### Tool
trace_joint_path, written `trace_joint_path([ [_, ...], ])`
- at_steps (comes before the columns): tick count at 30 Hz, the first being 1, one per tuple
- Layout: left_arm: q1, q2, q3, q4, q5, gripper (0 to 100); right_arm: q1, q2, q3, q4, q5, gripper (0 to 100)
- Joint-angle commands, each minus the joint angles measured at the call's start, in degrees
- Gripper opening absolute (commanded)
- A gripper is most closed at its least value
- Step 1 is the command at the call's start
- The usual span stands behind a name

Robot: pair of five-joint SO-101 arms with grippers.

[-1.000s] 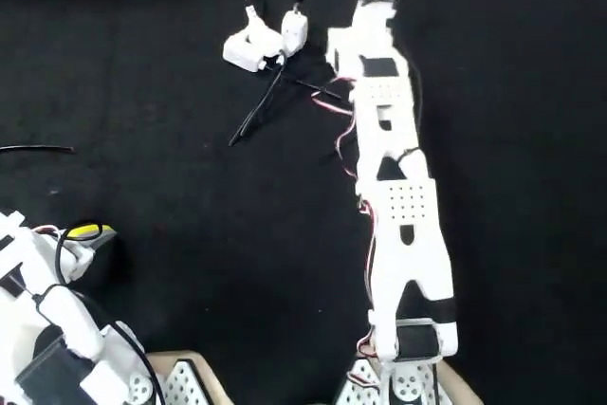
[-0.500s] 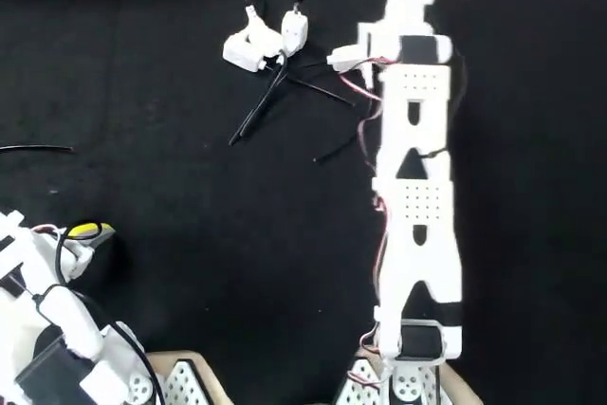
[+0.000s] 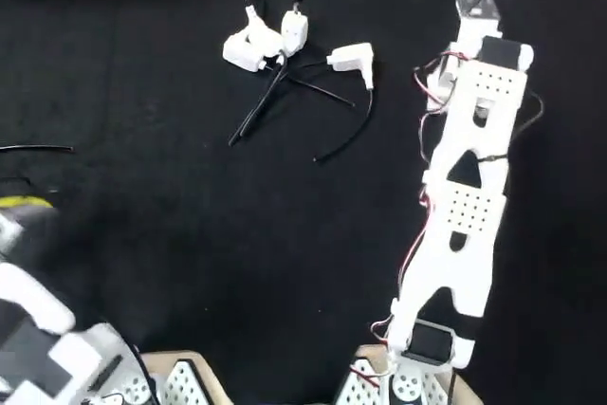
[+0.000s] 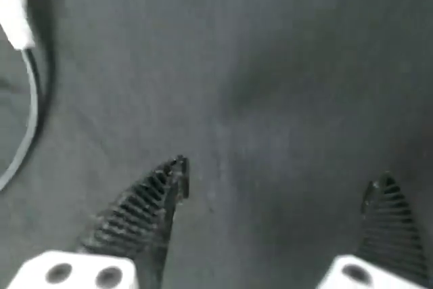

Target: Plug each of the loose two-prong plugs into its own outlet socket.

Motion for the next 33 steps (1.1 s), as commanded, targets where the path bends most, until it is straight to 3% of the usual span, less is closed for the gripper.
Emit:
trace_joint_path([
  [1, -1.7, 12.7, -34.7, 17.7, 7.9, 45, 1.2, -8.6, 15.0, 1.5, 0.7, 38.1],
  [4, -2.0, 24.9, -52.4, 25.7, 16.9, 45, 1.0, -12.7, 25.7, 1.4, 0.7, 38.1],
  [10, -1.4, 38.4, -61.1, 25.1, 25.8, 45, 0.8, -17.8, 41.1, 1.3, 0.9, 38.1],
  [17, 1.9, 52.9, -72.6, 17.3, 35.0, 45, 1.0, -23.9, 54.4, 1.3, 11.6, 38.1],
  [26, 1.6, 71.2, -94.3, 8.4, 36.3, 45, 1.0, -32.7, 66.4, 1.3, 16.4, 38.1],
  [33, -1.1, 84.2, -103.7, 4.3, 36.2, 45, 0.8, -33.2, 69.1, 1.3, 16.2, 38.1],
])
